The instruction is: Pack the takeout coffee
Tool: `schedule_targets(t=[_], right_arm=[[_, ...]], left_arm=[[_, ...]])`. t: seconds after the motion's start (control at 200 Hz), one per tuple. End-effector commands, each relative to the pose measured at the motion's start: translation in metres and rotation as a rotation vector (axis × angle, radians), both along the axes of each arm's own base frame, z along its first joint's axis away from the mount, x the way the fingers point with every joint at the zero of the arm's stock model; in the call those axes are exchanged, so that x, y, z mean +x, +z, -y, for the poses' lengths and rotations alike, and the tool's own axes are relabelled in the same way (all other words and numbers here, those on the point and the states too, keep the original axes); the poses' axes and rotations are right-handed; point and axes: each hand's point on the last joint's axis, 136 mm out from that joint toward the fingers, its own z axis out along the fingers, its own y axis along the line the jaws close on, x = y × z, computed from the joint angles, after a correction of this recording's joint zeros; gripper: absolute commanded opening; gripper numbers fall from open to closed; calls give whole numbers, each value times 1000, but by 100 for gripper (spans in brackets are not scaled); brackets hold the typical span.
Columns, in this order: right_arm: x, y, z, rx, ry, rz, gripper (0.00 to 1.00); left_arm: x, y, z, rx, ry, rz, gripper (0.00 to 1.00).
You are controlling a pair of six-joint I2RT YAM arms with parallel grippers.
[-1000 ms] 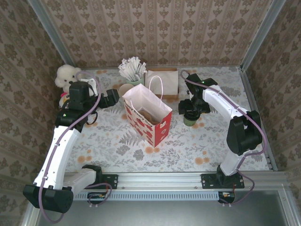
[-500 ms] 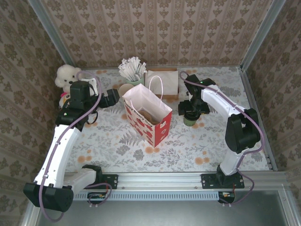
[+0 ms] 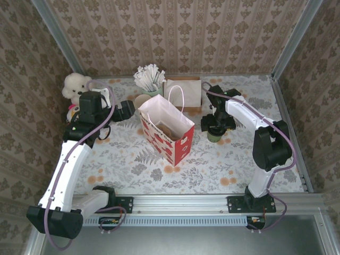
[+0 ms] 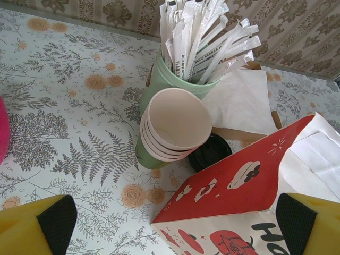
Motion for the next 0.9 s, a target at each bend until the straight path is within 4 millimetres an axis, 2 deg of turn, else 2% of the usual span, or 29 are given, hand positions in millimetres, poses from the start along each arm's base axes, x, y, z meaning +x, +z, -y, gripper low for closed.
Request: schedule_targets(t=[0.0,0.195,0.565,0.72,0.895], right_arm=[[-3,8,5,-43,10,-3,97],[-4,15,5,-50,18,9,97],[-3,11,2,-30,18,11,93],[-3,19,3,-30,19,40,78],[-4,39,9,-48,36,88,69]], left_arm=[[1,4,-4,16,13,10,100],[1,4,-4,13,12,11,100],[-2,3,-5,19,8,9,100],[-3,4,-5,15,7,11,100],[-4,7,0,-4,-17,11,100]])
